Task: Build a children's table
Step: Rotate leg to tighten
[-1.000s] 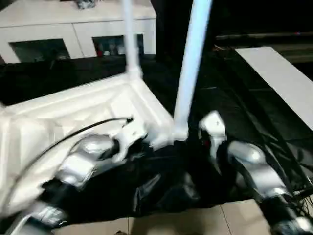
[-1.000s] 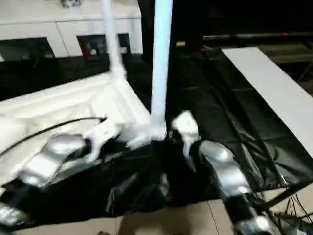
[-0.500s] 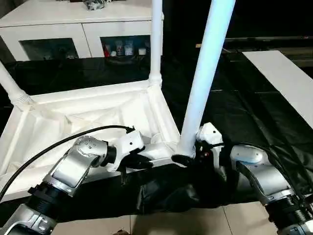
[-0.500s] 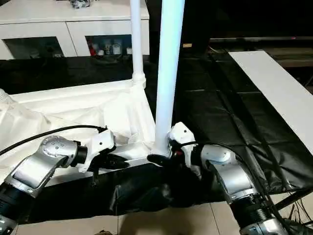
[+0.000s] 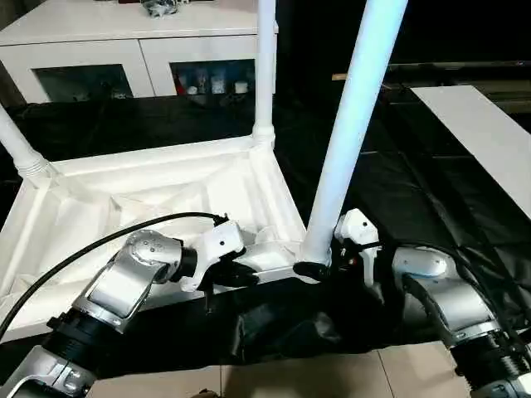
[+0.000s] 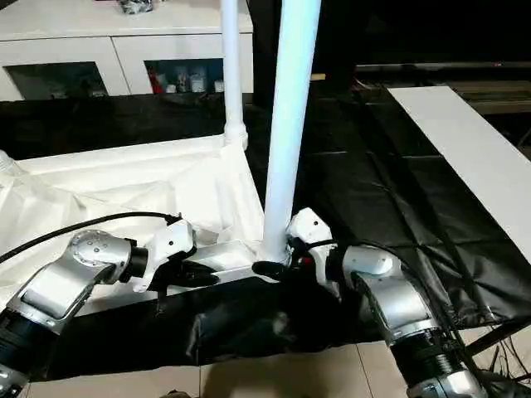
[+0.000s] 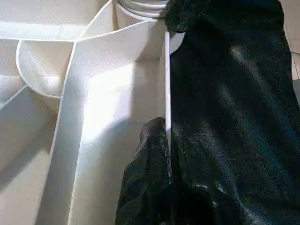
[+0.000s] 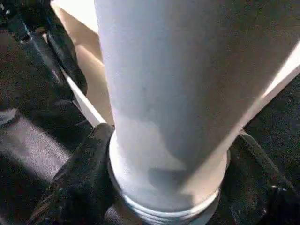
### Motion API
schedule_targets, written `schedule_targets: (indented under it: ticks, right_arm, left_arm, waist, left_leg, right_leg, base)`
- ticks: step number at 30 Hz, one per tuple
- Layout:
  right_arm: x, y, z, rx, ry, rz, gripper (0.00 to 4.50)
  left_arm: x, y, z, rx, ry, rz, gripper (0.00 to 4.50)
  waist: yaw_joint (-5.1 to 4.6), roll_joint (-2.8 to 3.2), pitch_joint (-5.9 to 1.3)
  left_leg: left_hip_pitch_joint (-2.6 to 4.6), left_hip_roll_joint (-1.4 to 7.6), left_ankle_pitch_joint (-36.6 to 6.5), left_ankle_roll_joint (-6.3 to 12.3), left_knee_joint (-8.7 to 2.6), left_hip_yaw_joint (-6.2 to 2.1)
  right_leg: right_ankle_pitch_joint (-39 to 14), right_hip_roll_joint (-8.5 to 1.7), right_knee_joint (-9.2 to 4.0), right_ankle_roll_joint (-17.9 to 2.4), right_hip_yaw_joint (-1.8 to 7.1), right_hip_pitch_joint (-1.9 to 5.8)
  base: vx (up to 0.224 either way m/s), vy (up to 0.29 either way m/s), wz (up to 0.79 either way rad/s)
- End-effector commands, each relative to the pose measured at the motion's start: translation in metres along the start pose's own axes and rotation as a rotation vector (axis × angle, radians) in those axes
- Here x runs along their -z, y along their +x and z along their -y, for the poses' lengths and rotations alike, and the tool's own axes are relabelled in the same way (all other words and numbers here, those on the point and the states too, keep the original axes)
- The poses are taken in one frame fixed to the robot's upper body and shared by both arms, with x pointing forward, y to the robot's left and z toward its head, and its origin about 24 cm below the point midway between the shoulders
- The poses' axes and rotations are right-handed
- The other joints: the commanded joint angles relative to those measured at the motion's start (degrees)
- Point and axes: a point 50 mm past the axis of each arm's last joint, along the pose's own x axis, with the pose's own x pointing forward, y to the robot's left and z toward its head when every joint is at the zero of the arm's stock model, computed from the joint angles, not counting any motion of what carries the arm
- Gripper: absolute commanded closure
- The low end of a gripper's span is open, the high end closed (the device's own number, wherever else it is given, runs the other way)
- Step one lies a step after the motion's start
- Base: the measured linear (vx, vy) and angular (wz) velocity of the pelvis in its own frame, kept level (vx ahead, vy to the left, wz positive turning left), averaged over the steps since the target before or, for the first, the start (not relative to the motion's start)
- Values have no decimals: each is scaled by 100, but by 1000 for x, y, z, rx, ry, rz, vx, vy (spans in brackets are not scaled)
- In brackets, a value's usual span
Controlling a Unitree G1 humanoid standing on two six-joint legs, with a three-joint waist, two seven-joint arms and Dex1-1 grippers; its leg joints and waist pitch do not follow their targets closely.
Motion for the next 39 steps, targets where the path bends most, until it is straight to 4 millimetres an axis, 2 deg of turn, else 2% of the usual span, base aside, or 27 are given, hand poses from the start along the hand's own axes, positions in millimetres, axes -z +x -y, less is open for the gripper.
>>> schedule_targets:
  ticks: [1, 3, 4, 5, 6, 8, 9, 10, 14, 15, 17, 18, 20, 21, 23, 24, 26, 27, 28, 29, 31, 32, 34, 36, 39]
  right_arm:
    - [5, 6, 7, 109, 51, -9, 174]
    - [10, 14, 12, 223, 79, -30, 174]
    - [11, 18, 14, 283, 97, -34, 174]
    - [12, 24, 16, 354, 143, -28, 174]
    - [12, 30, 18, 414, 171, -28, 174]
    - [8, 44, 18, 504, 219, -21, 174]
    - [5, 51, 17, 538, 244, -15, 175]
    - [3, 58, 16, 577, 273, -8, 175]
    - [-5, 77, 12, 617, 300, 6, 175]
    - [-15, 85, 10, 600, 275, 44, 175]
    - [-25, 87, 7, 521, 302, 141, 175]
    - [-28, 87, 6, 504, 310, 163, 105]
    - [-30, 80, 10, 524, 250, 175, 99]
    - [-31, 73, 13, 528, 218, 185, 84]
    - [-31, 68, 14, 526, 198, 191, 69]
    - [-31, 60, 18, 531, 165, 188, 56]
    - [-30, 54, 20, 512, 125, 169, 40]
    - [-29, 48, 19, 465, 85, 154, 40]
    - [-28, 43, 17, 412, 44, 143, 40]
    - [-28, 41, 16, 390, 35, 139, 40]
    - [-24, 24, 11, 258, -17, 118, 40]
    - [-21, 15, 9, 201, -53, 92, 40]
    - [-15, 6, 6, 125, -90, 46, 40]
    - [-10, -3, 4, 52, -120, 2, 40]
    - [-9, -4, 4, 32, -123, -10, 40]
  left_arm:
    - [-4, 8, -2, -39, 2, 7, 450]
    - [-7, 15, -9, -129, -21, 17, 450]
    - [-9, 18, -13, -169, -34, 19, 450]
    - [-11, 23, -17, -227, -56, 25, 450]
    - [-15, 28, -21, -282, -81, 33, 450]
    - [-22, 39, -29, -402, -144, 55, 450]
    - [-26, 44, -33, -457, -190, 71, 450]
    - [-29, 49, -35, -495, -216, 79, 450]
    - [-38, 60, -39, -572, -234, 97, 450]
    - [-42, 63, -39, -571, -201, 97, 450]
    - [-43, 61, -39, -552, -156, 98, 450]
    - [-44, 61, -38, -548, -148, 99, 450]
    - [-41, 57, -35, -503, -119, 91, 450]
    - [-36, 54, -33, -478, -114, 76, 450]
    - [-33, 51, -31, -457, -100, 64, 450]
    - [-30, 47, -28, -418, -78, 56, 450]
    - [-27, 43, -26, -387, -65, 53, 450]
    - [-25, 40, -23, -346, -50, 54, 450]
    - [-22, 36, -21, -320, -44, 44, 450]
    - [-21, 34, -20, -307, -34, 42, 450]
    - [-13, 24, -13, -202, -13, 27, 450]
    - [-11, 20, -7, -123, 14, 35, 450]
    - [-7, 14, -1, -29, 32, 26, 450]
    - [-3, 7, 4, 48, 8, 1, 450]
    - [-3, 5, 7, 80, -5, 8, 450]
  waist:
    - [-16, -30, -324]
    - [-54, -23, -300]
    - [-69, -43, -299]
    - [-81, -44, -298]
    - [-120, -44, -283]
    - [-125, -23, -291]
    - [-154, -27, -282]
    - [-137, -21, -292]
    - [-123, -48, -317]
    - [-131, -66, -316]
    - [-117, -61, -320]
    - [-105, -58, -327]
    - [-85, -36, -336]
    - [-99, -41, -345]
    - [-139, -50, -350]
    - [-142, -27, -364]
    - [-141, -26, -389]
    - [-141, -7, -406]
    - [-143, -6, -410]
    - [-133, 31, -407]
    - [-114, 5, -408]
    - [-109, 1, -400]
    - [-77, 22, -360]
    - [-43, 30, -325]
    - [-19, 21, -286]
  left_leg:
    - [98, 263, -1270, 267, -450, -80]
    - [99, 248, -1470, 154, -465, -80]
    - [122, 234, -1676, 54, -469, -98]
    - [128, 242, -1708, 7, -471, -106]
    - [143, 228, -1901, -77, -476, -118]
    - [141, 227, -1974, -134, -483, -145]
    - [144, 217, -2034, -137, -480, -130]
    - [183, 214, -2076, -149, -471, -131]
    - [119, 203, -1944, -38, -475, -139]
    - [102, 195, -1923, 2, -476, -137]
    - [98, 197, -1909, 62, -471, -135]
    - [89, 207, -1768, 103, -470, -127]
    - [80, 221, -1660, 157, -470, -125]
    - [13, 223, -1495, 165, -485, -145]
    - [-19, 232, -1363, 207, -495, -150]
    - [3, 233, -1323, 203, -481, -151]
    - [25, 226, -1143, 247, -438, -132]
    - [10, 225, -713, 385, -402, -125]
    - [-1, 218, -622, 446, -390, -119]
    - [23, 226, -563, 546, -375, -106]
    - [34, 229, -621, 660, -365, -97]
    - [43, 234, -630, 684, -369, -94]
    - [60, 251, -863, 681, -398, -91]
    - [136, 279, -1385, 456, -440, -81]
    - [175, 285, -1833, 195, -486, -79]
  right_leg:
    - [-1354, -278, -374, -1276, 232, 246]
    - [-1729, -281, -417, -1213, 228, 217]
    - [-2140, -287, -450, -1080, 210, 225]
    - [-2238, -292, -458, -1030, 219, 214]
    - [-2551, -294, -505, -924, 209, 184]
    - [-2671, -301, -515, -817, 199, 192]
    - [-2702, -288, -542, -797, 200, 161]
    - [-2742, -294, -565, -784, 199, 139]
    - [-2567, -302, -567, -709, 187, 182]
    - [-2532, -302, -558, -712, 185, 179]
    - [-2553, -316, -574, -683, 187, 183]
    - [-2351, -304, -550, -727, 194, 183]
    - [-2136, -317, -523, -787, 204, 191]
    - [-1908, -307, -471, -785, 192, 256]
    - [-1688, -286, -430, -863, 175, 277]
    - [-1583, -291, -421, -936, 181, 272]
    - [-1232, -292, -394, -1062, 199, 268]
    - [-488, -268, -314, -1281, 194, 296]
    - [-301, -260, -284, -1332, 189, 310]
    - [-72, -257, -270, -1423, 196, 295]
    - [34, -267, -267, -1491, 201, 318]
    - [30, -256, -273, -1506, 200, 318]
    - [-328, -265, -301, -1525, 203, 296]
    - [-1012, -256, -365, -1472, 215, 246]
    - [-1674, -267, -420, -1314, 236, 212]
  base:
    - [0, 0, 0]
    - [0, 0, 0]
    - [0, 0, 0]
    - [0, 0, 0]
    - [0, 0, 0]
    - [0, 0, 0]
    - [0, 0, 0]
    - [0, 0, 0]
    - [0, 0, 0]
    - [0, 0, 0]
    - [0, 0, 0]
    - [0, 0, 0]
    - [0, 0, 0]
    - [0, 0, 0]
    - [0, 0, 0]
    - [0, 0, 0]
    - [55, -7, -3]
    - [60, -6, -1]
    - [53, -2, -2]
    - [0, 0, 0]
    - [0, 0, 0]
    - [0, 0, 0]
    - [0, 0, 0]
    - [0, 0, 0]
    - [0, 0, 0]
